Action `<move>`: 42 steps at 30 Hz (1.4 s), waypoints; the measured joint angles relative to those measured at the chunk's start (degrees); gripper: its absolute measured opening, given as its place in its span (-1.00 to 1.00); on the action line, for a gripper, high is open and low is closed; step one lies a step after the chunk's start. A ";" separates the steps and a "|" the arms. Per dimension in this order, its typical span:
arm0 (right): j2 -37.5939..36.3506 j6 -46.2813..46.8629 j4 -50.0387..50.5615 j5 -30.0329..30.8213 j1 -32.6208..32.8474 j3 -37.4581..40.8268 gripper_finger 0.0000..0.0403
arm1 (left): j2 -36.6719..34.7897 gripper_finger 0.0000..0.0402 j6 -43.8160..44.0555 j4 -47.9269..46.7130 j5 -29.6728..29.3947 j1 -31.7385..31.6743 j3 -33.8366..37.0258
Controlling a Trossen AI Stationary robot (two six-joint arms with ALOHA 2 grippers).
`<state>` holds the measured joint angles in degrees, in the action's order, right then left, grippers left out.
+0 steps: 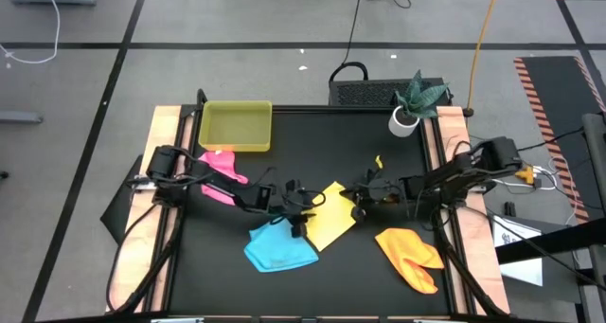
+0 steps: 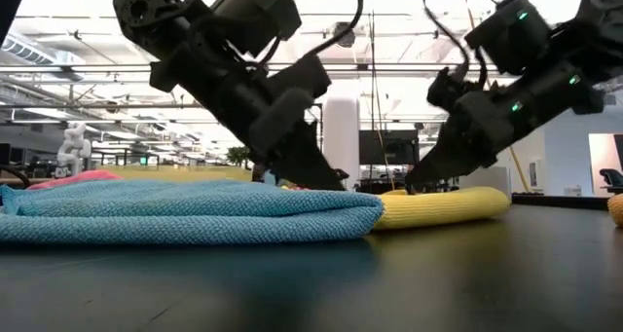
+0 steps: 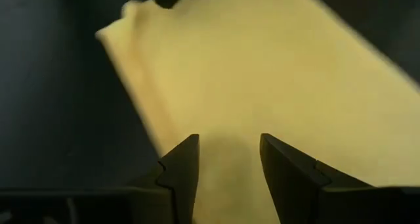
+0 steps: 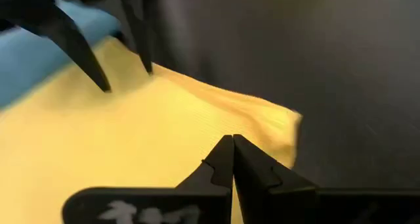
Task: Fold microfiber towels
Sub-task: Fold the yellow microfiber cloth
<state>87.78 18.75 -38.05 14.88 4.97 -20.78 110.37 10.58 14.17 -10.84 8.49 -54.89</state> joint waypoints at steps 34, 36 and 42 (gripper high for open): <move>-1.77 -5.59 10.00 -4.36 5.53 0.04 -1.00 | -1.11 -0.19 1.63 -9.19 -2.70 0.55 -0.09; -1.82 -10.09 10.38 0.56 3.04 0.04 -1.00 | -1.61 -0.19 1.62 -9.30 -2.70 0.75 -0.07; -9.21 -19.63 10.86 9.73 -3.31 0.04 -1.00 | -3.95 -0.19 1.60 -7.92 -3.10 2.48 -0.07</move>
<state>78.57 -0.88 -27.19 24.61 1.66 -20.73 106.41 12.18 6.25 -13.93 10.97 -54.96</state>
